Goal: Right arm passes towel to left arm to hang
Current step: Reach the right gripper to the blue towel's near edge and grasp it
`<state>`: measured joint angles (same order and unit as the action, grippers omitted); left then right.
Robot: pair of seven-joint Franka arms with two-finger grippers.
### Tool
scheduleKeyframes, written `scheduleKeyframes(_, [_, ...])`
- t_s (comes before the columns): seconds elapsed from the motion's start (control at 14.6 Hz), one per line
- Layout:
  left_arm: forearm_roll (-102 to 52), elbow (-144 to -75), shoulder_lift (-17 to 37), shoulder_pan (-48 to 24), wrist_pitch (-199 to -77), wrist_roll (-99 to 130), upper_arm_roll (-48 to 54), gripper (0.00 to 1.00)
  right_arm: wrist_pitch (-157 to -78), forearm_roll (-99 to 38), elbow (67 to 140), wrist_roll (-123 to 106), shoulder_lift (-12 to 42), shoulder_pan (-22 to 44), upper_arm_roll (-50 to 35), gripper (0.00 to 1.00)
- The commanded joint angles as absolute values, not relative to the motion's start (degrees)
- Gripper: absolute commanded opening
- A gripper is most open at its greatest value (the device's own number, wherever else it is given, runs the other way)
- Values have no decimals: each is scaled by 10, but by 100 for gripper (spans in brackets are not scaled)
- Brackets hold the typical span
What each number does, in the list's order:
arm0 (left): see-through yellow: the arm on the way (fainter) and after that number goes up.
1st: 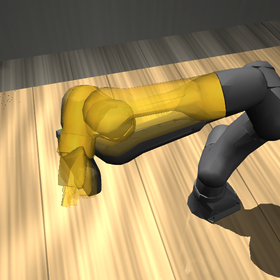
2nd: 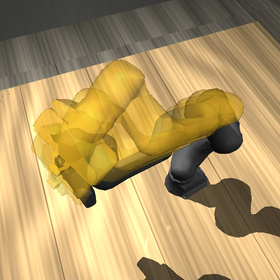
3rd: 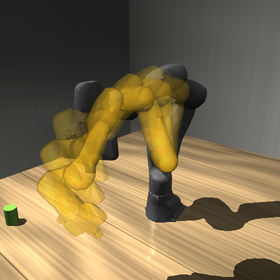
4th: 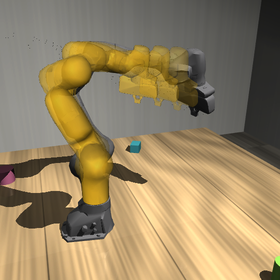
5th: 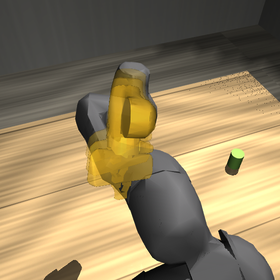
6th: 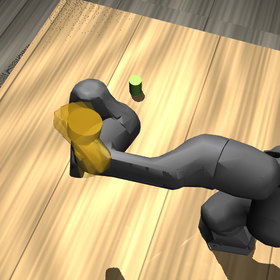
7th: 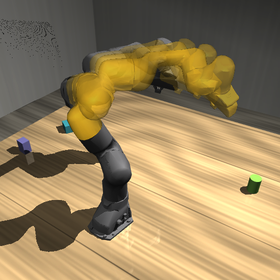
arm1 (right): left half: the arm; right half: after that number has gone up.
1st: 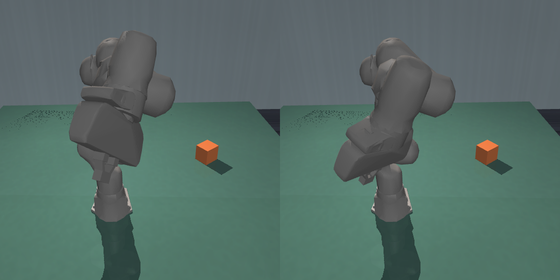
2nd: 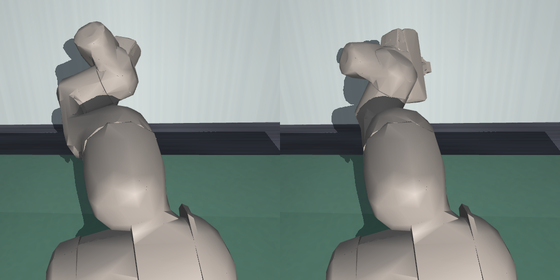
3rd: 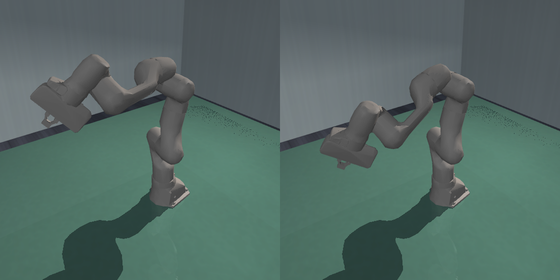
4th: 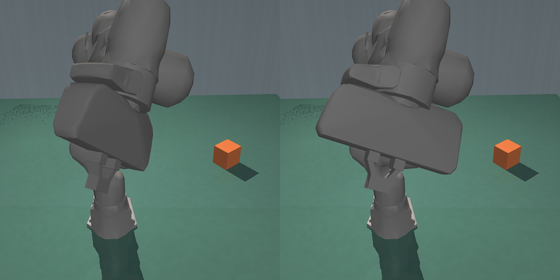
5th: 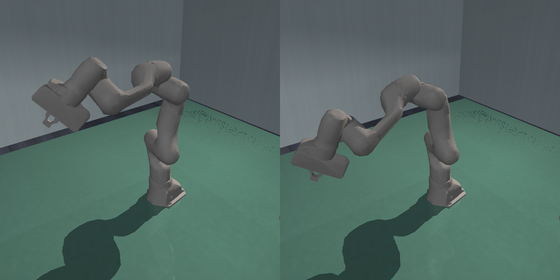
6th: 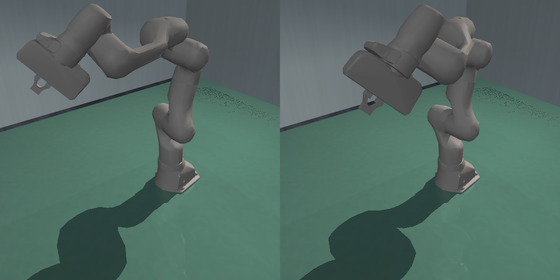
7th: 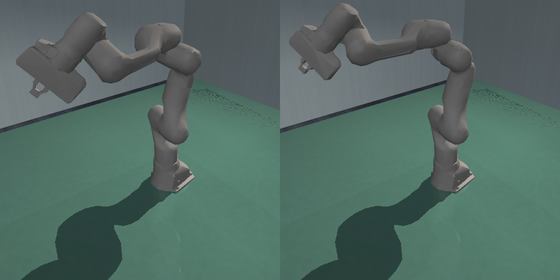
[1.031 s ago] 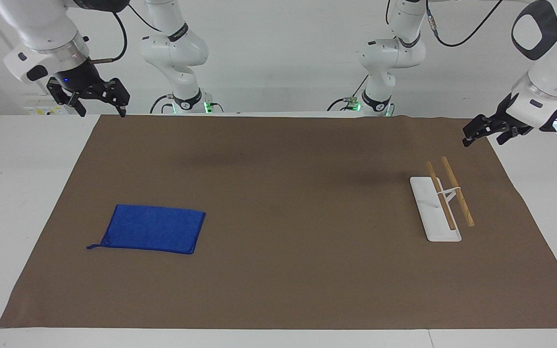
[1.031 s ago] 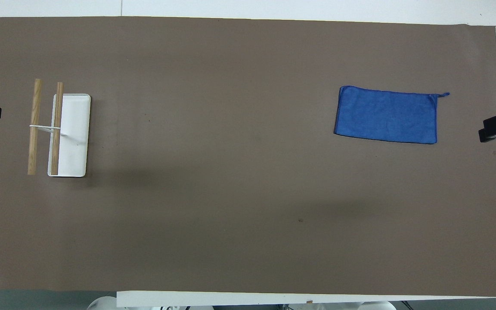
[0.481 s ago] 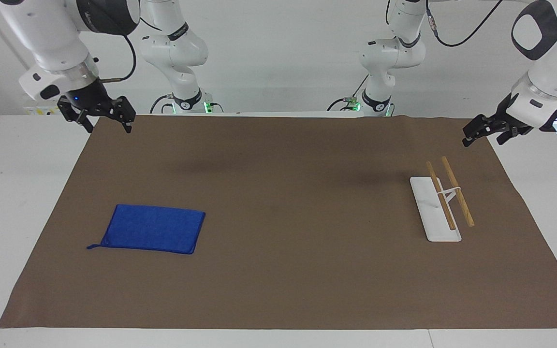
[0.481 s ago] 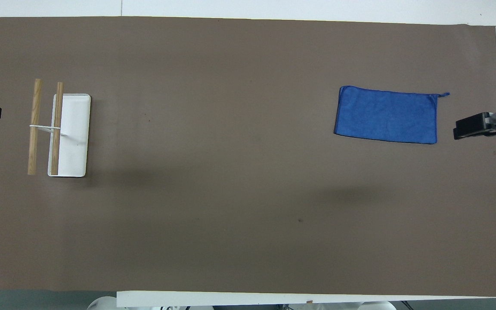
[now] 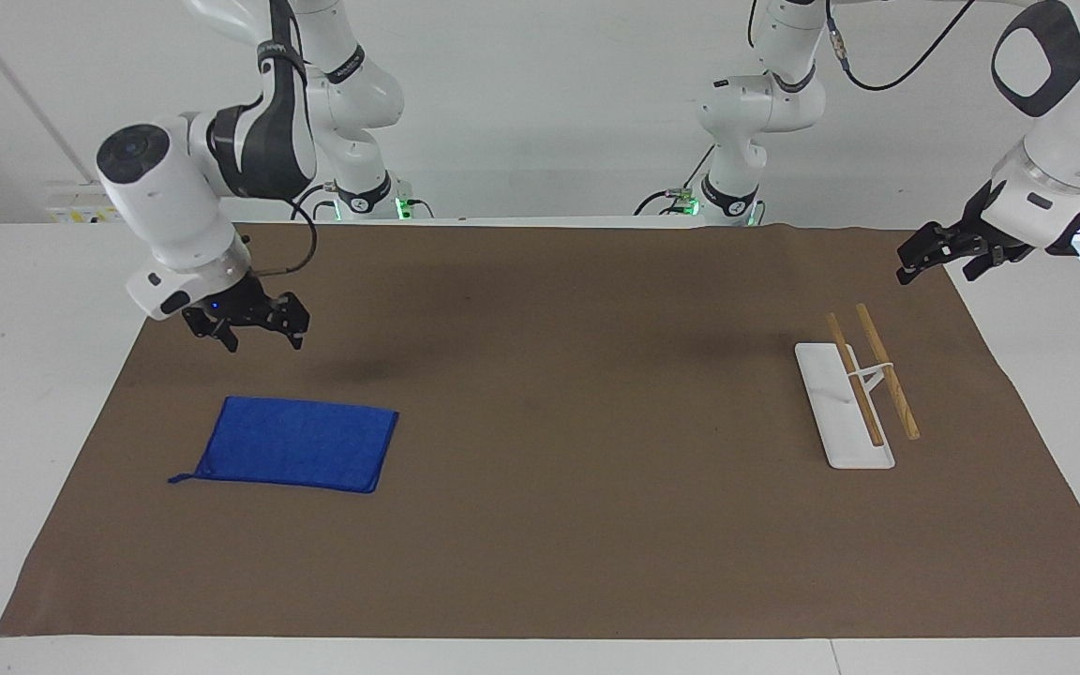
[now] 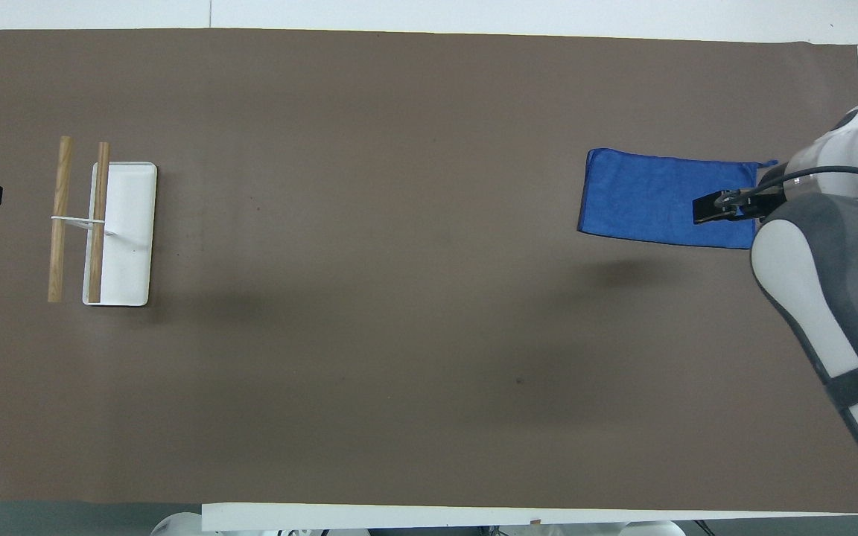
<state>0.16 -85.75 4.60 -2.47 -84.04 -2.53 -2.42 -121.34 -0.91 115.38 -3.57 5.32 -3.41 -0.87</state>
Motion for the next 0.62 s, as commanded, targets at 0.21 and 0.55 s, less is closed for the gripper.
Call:
scheduleKeyframes(0.21, [4,-875,32,-20,-853,-28,-22,100,-1320,-16,1167,-36,141,-38,-11,100])
scheduleKeyframes(0.55, [4,-875,32,-20,-853,-28,-22,100,-1373,-16,1165,-20,179,-34,-11,100])
